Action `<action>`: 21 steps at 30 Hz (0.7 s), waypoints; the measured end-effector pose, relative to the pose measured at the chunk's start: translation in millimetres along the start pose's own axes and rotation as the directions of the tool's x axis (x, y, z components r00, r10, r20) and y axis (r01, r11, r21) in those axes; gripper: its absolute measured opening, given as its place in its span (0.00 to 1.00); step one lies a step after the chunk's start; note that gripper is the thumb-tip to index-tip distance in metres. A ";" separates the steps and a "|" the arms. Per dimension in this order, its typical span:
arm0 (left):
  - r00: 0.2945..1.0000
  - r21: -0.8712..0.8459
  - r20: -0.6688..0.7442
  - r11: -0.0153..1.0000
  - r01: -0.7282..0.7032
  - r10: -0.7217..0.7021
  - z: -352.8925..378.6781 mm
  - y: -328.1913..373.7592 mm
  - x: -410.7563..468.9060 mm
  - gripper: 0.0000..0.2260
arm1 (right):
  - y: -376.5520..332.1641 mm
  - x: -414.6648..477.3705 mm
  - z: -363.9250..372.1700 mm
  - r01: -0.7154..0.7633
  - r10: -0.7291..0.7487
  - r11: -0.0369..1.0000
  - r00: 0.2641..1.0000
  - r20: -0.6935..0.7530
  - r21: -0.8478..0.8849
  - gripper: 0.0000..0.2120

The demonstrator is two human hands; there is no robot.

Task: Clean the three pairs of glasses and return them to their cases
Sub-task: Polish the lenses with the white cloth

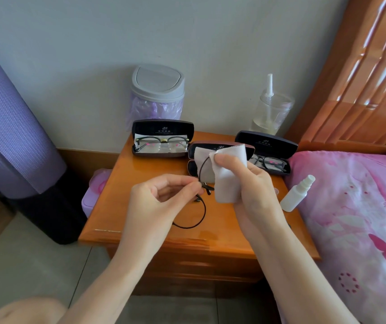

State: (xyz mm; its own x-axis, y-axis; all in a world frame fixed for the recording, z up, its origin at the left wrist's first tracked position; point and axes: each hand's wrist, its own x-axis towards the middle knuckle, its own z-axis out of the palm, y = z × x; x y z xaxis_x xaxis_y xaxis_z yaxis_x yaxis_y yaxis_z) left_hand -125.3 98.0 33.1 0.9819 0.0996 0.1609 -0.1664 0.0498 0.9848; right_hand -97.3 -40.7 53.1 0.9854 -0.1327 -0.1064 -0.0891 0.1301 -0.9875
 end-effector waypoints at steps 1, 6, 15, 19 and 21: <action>1.000 -0.008 -0.004 1.000 0.000 0.000 0.1 -0.1 -0.1 0.04 | 0.2 -0.1 0.0 0.000 0.000 1.000 1.000 -0.003 0.010 0.07; 0.999 -0.014 -0.031 1.000 -0.025 0.025 0.8 -0.7 -0.5 0.03 | 5.7 1.3 -4.8 0.019 -0.019 0.999 1.000 -0.014 0.027 0.10; 0.995 0.009 -0.075 0.998 -0.058 0.058 1.8 -2.1 -0.8 0.03 | 9.5 -3.8 -12.9 0.065 -0.065 0.998 0.998 0.001 -0.003 0.15; 0.994 0.018 -0.090 0.998 -0.067 0.068 1.8 -2.6 -0.8 0.03 | 12.3 -9.3 -9.5 0.026 -0.024 0.999 0.997 -0.080 0.020 0.18; 0.992 0.021 -0.098 0.997 -0.073 0.075 1.4 -2.5 -0.9 0.04 | 13.3 -12.2 -7.9 0.018 -0.015 0.999 0.996 -0.090 0.040 0.17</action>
State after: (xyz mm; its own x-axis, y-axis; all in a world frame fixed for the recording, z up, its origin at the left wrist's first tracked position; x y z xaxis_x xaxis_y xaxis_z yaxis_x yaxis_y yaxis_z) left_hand -125.6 96.4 30.6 0.9532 0.1997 0.2270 -0.2358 0.0212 0.9716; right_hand -111.7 -45.1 40.3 0.9697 -0.2222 -0.1018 -0.0651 0.1664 -0.9839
